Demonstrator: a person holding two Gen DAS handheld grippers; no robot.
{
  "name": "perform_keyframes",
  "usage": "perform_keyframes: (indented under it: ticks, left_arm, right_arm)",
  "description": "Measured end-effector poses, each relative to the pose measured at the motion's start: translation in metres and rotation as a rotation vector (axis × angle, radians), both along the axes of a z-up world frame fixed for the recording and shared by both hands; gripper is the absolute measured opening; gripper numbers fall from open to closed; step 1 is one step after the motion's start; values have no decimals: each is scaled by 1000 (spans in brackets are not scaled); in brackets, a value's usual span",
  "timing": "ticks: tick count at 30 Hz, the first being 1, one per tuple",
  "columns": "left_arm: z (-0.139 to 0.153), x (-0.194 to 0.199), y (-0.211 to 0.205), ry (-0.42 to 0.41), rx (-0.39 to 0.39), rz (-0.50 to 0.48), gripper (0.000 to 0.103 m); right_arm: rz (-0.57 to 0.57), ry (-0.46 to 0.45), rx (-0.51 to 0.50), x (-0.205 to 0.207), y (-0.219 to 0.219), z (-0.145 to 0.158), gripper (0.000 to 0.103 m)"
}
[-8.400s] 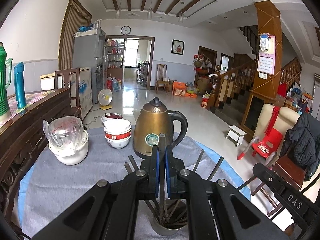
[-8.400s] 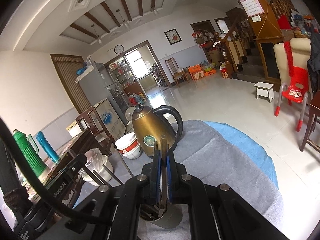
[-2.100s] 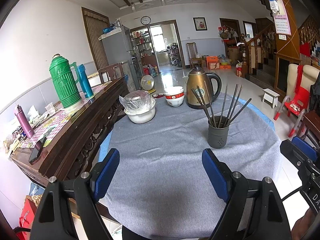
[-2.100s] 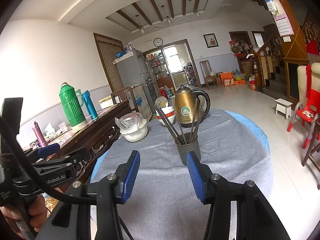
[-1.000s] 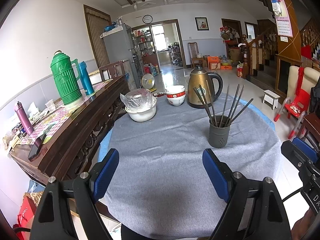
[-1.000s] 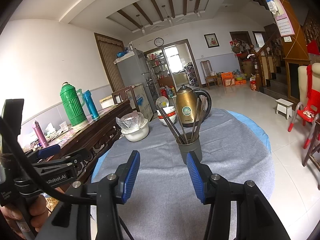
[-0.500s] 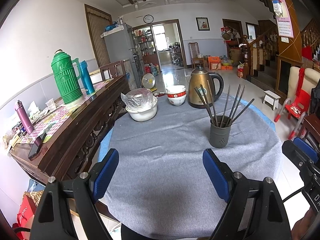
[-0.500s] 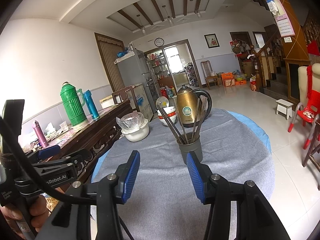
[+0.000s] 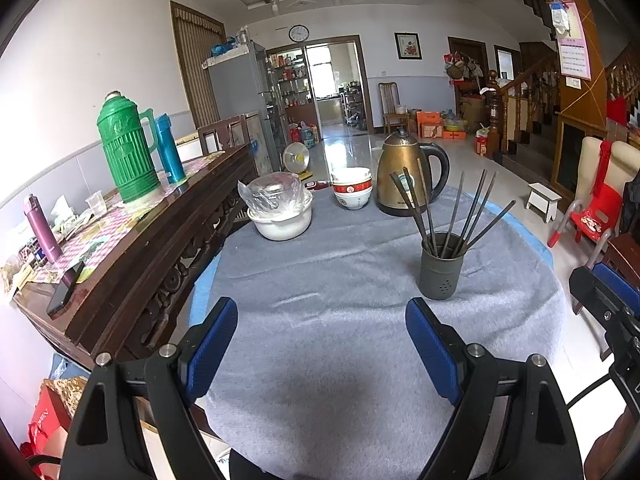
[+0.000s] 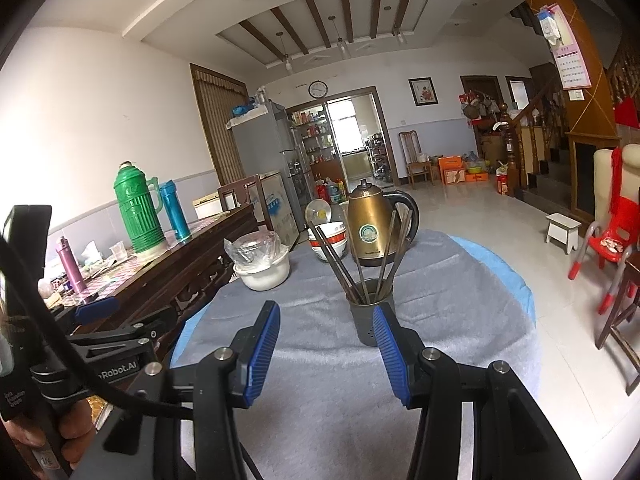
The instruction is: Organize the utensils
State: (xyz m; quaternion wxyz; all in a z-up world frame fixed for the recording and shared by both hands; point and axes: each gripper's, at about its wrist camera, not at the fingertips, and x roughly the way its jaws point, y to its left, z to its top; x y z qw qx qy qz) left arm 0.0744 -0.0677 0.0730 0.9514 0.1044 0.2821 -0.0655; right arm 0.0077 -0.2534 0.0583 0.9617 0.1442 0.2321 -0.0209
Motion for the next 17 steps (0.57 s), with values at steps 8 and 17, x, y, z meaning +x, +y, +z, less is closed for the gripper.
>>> perform_keyframes:
  ticks: [8, 17]
  left_arm:
    - [-6, 21, 4, 23, -16, 9, 86]
    - [-55, 92, 27, 151, -106, 61, 90]
  right_arm:
    - [-11, 28, -13, 20, -3, -8, 53]
    - [-79, 107, -56, 66, -30, -46, 56]
